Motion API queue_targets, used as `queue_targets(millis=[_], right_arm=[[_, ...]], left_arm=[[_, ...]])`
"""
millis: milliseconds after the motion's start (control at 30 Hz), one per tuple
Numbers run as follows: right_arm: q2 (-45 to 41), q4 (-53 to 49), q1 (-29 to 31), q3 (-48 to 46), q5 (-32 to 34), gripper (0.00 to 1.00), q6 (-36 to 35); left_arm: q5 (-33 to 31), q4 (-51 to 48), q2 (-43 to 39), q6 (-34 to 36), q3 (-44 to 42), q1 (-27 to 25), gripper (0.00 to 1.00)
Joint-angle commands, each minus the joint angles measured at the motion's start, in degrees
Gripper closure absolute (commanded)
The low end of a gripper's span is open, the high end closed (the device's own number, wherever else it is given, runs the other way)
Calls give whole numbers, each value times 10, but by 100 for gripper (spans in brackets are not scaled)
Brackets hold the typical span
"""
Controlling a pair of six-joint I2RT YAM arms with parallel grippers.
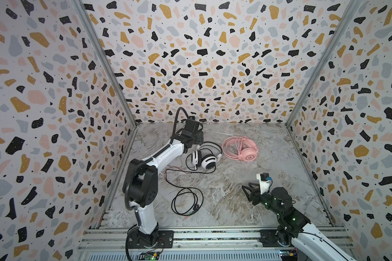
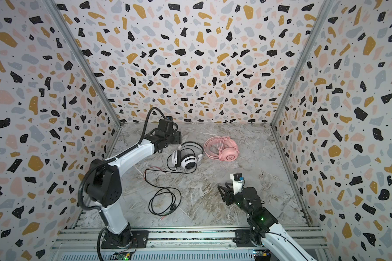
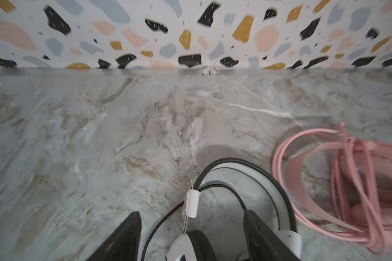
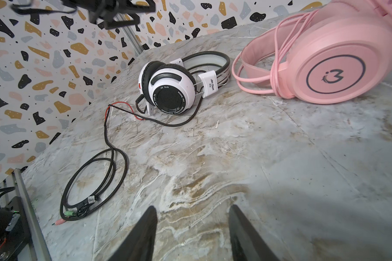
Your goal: Wrap the headphones
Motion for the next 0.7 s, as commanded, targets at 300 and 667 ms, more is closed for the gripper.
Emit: queue_targets(millis=[300, 667], right_arm=[[11, 17, 1, 6, 2, 47, -5], [13, 19, 3, 5, 4, 47, -4]], left_arm=[[107, -17, -59, -19, -169, -5, 37], [65, 9, -211, -82, -295, -58, 32]])
